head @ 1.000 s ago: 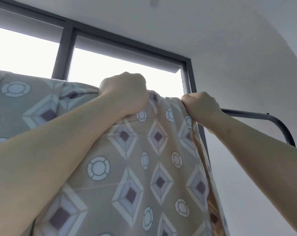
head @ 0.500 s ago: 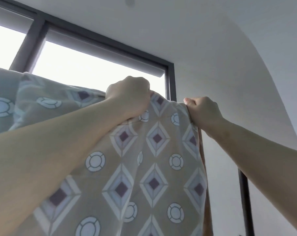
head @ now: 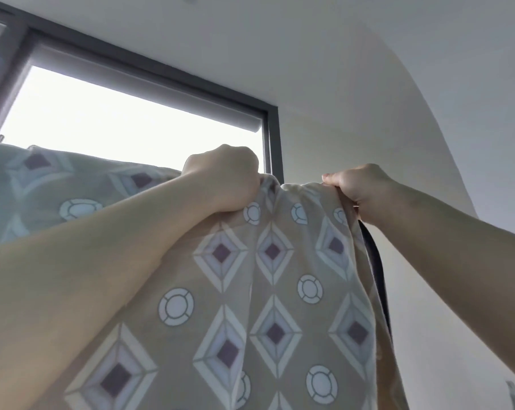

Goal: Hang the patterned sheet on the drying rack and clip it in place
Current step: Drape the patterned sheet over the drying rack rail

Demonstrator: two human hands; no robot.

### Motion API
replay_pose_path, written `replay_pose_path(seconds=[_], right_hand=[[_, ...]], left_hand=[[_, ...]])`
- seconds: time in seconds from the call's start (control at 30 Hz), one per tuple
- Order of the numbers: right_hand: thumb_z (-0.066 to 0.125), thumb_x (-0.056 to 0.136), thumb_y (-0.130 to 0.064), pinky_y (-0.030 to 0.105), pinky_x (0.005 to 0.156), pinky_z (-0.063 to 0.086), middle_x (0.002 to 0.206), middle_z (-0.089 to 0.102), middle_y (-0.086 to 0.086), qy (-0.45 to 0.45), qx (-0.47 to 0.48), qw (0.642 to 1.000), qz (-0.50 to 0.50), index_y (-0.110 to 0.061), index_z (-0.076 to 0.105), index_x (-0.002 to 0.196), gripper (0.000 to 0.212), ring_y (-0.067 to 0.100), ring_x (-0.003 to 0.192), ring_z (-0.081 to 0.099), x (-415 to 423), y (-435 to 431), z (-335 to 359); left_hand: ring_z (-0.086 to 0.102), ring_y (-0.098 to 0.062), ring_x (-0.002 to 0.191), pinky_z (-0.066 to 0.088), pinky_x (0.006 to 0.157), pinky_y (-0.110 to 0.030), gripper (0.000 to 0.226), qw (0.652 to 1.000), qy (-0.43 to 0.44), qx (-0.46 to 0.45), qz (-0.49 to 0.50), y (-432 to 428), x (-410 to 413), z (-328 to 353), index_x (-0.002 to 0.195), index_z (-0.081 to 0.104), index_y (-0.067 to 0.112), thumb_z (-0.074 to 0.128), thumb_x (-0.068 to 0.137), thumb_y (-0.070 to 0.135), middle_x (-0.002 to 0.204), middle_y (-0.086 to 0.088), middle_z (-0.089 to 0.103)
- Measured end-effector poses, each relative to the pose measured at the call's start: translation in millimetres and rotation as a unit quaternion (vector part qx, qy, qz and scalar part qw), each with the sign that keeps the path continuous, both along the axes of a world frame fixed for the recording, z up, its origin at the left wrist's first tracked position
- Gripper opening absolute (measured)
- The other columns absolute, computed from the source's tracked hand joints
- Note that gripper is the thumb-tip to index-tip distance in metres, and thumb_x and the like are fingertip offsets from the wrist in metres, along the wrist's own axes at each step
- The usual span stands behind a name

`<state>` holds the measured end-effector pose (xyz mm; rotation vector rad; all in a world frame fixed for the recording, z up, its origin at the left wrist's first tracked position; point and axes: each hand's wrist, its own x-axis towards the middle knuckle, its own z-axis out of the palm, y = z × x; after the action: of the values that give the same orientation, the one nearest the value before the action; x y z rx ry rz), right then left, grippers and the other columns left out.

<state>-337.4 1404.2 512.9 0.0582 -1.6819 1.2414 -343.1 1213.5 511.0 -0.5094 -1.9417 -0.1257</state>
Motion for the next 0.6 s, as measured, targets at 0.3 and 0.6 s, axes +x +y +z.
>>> replay_pose_path(seconds=[0.3, 0.6], right_hand=[[0.046, 0.098, -0.02, 0.024, 0.055, 0.033, 0.067, 0.045, 0.004, -0.121, 0.129, 0.984, -0.025, -0.014, 0.044, 0.067, 0.032, 0.015, 0.057, 0.039, -2.3, -21.8, 22.2], [0.045, 0.098, -0.026, 0.029, 0.063, 0.044, 0.075, 0.052, 0.009, -0.103, -0.076, 0.99, 0.057, -0.011, 0.052, 0.078, 0.026, 0.02, 0.065, 0.049, -24.7, 40.7, 13.8]], left_hand=[[0.057, -0.024, 0.085, 0.049, 0.081, -0.037, 0.029, 1.0, -0.027, 0.01, -0.009, -18.2, 9.8, 1.5, 0.078, 0.061, 0.014, 0.04, 0.095, 0.025, 0.086, -0.003, 0.061], [0.051, -0.019, 0.067, 0.026, 0.052, -0.025, 0.027, 0.998, 0.001, 0.045, 0.046, -6.0, 13.2, -6.0, 0.082, 0.061, 0.014, 0.039, 0.093, 0.025, 0.077, -0.001, 0.058]])
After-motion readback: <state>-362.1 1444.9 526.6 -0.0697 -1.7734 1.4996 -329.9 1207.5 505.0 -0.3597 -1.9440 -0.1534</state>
